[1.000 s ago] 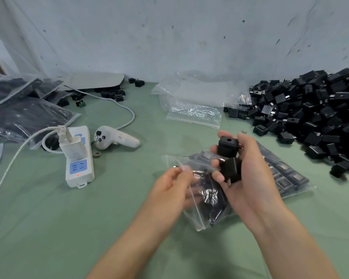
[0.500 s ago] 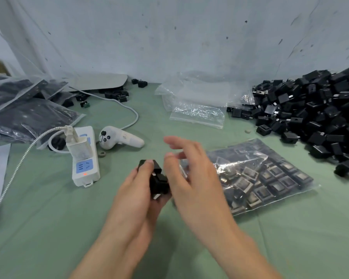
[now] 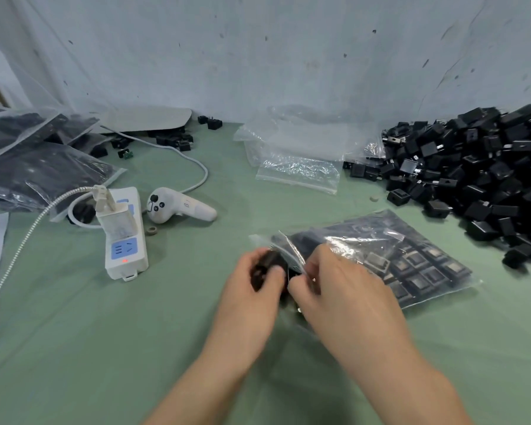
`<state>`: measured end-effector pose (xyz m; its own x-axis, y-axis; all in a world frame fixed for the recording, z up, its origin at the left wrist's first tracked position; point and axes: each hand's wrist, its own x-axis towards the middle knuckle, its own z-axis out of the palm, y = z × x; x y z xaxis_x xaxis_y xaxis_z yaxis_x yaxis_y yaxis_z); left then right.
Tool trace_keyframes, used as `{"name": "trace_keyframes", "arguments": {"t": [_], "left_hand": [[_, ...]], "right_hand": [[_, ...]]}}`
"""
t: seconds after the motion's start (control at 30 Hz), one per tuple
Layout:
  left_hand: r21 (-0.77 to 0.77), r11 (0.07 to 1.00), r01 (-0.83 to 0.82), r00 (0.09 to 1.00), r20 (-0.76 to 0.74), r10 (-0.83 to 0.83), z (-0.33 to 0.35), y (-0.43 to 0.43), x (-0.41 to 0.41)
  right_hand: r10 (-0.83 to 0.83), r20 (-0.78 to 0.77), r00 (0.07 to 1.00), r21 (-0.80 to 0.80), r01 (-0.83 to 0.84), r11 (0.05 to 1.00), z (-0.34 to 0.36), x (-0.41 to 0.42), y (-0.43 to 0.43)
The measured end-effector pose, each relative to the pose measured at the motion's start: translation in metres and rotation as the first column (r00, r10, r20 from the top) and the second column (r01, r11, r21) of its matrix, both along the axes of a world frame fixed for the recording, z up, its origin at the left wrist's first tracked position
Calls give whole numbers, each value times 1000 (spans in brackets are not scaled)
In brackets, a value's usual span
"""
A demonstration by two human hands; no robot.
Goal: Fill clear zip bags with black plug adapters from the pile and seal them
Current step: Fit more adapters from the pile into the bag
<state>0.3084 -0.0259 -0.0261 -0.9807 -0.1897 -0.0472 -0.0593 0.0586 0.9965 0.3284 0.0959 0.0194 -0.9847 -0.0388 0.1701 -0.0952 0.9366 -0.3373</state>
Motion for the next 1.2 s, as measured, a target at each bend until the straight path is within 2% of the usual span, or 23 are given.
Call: {"name": "trace_keyframes", "arguments": {"t": [0.07,0.13,0.2,0.33,0.43,0.5,0.57,0.67,0.77,0.83,0.87,0.97,1.03,1.13,1.2], "left_hand": [[-389,919,61,995,-49,-87,-6,3,7],[-535,843,58,985,-107,-136,-9,6,11],[-568,823,19,979,-155,-130,-6,7,14],[-363,930,65,984,-131,-120,5,-3,7],[-240,953,185,974,-82,-210,12,-7,0],[-92,956,279,957,-58,-285,15,3,0],[90,954,286,958,-24,-285,19,18,1],[404,876,265,950,46,-309,30,27,-6],[532,751,391,881,21,-473,47,27,-12],[500,725,474,839,-8,-543,52,28,-15],[431,755,494,842,-20,-539,51,29,-17],[58,905,421,907,-67,-417,41,37,-21],[-87,940,330,934,-111,-338,35,41,-19],[-79,939,335,928,-143,-343,30,45,-13],[12,938,345,929,-146,-340,33,45,-10]], "right_hand": [[-22,10,1000,-69,23,997,1,-2,3],[-24,11,1000,-110,25,994,0,-2,5],[-19,5,1000,-131,20,991,-1,-3,7],[2,-37,999,-165,-8,986,0,-3,8],[17,-113,993,-193,-38,980,3,-3,10],[9,-174,985,-220,-48,974,5,-3,10],[13,-227,974,-242,-70,968,7,-3,10],[35,-284,958,-236,-106,966,10,0,9],[23,-330,944,-247,-110,963,12,-1,11],[1,-364,931,-265,-105,958,12,-3,13],[-7,-374,928,-269,-101,958,12,-5,14],[-18,-370,929,-254,-82,964,10,-7,17],[-30,-377,926,-251,-71,965,5,-5,20],[-36,-441,897,-268,-93,959,-6,3,21],[11,-473,881,-261,-152,953,-14,8,22]]}}
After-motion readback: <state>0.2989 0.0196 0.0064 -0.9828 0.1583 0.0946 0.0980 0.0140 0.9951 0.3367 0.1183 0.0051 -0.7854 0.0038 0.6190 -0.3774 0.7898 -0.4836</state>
